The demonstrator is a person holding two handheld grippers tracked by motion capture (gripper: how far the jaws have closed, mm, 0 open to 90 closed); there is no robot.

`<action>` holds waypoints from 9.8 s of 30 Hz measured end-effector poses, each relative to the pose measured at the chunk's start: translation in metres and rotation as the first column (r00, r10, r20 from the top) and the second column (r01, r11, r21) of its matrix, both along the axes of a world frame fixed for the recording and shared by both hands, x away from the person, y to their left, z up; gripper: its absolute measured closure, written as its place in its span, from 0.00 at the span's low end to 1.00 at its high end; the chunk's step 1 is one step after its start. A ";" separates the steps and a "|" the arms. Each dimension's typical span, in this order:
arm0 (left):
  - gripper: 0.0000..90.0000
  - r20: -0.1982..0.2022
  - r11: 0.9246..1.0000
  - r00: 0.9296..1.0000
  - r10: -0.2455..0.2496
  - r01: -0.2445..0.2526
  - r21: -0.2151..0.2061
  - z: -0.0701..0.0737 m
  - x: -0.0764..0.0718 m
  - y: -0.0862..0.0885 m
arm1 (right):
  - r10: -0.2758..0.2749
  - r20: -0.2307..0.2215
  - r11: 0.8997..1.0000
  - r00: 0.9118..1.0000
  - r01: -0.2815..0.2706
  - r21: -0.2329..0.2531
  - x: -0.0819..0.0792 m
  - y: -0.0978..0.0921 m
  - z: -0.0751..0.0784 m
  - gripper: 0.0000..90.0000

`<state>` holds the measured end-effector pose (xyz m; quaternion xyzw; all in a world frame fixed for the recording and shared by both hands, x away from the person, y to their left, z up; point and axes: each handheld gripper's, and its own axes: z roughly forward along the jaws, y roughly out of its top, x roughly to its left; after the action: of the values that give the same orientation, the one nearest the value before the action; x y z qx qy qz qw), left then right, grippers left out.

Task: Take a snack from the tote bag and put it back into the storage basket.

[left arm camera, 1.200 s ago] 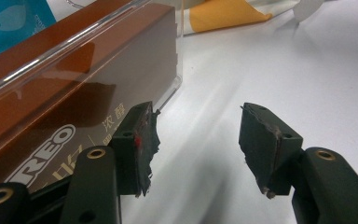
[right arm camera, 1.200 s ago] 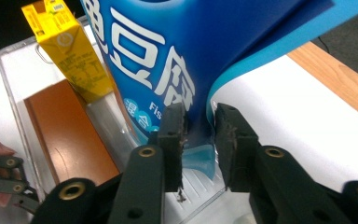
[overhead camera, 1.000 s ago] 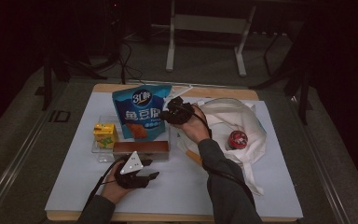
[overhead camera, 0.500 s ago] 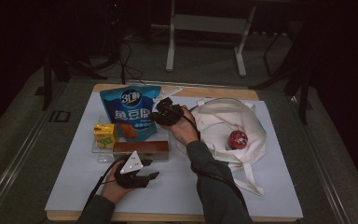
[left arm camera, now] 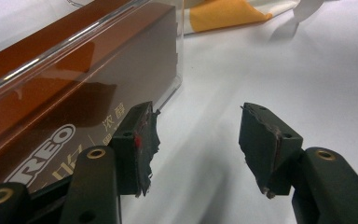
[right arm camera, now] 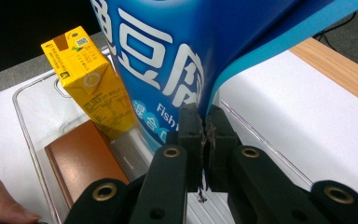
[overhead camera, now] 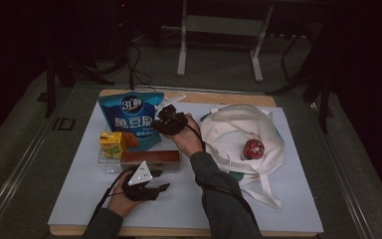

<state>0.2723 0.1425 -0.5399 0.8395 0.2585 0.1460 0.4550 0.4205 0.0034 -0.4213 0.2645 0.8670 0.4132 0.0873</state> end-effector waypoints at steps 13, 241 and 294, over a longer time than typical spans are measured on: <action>0.51 -0.008 1.000 1.000 -0.001 0.001 -0.007 0.000 0.001 0.000 | 0.002 -0.004 1.000 1.000 -0.002 -0.005 -0.001 0.000 0.001 0.97; 0.49 -0.024 1.000 1.000 -0.012 0.012 0.007 0.000 0.002 -0.001 | -0.373 -0.072 0.865 0.925 0.318 -0.389 -0.003 -0.233 -0.043 1.00; 0.49 -0.027 1.000 1.000 -0.012 0.012 0.007 0.000 0.002 -0.002 | -0.473 -0.075 0.820 0.878 0.407 -0.402 0.004 -0.275 -0.026 0.21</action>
<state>0.2747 0.1406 -0.5403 0.8447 0.2590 0.1329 0.4492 0.4248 -0.2711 -0.4475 0.4710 0.8487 0.1844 0.1544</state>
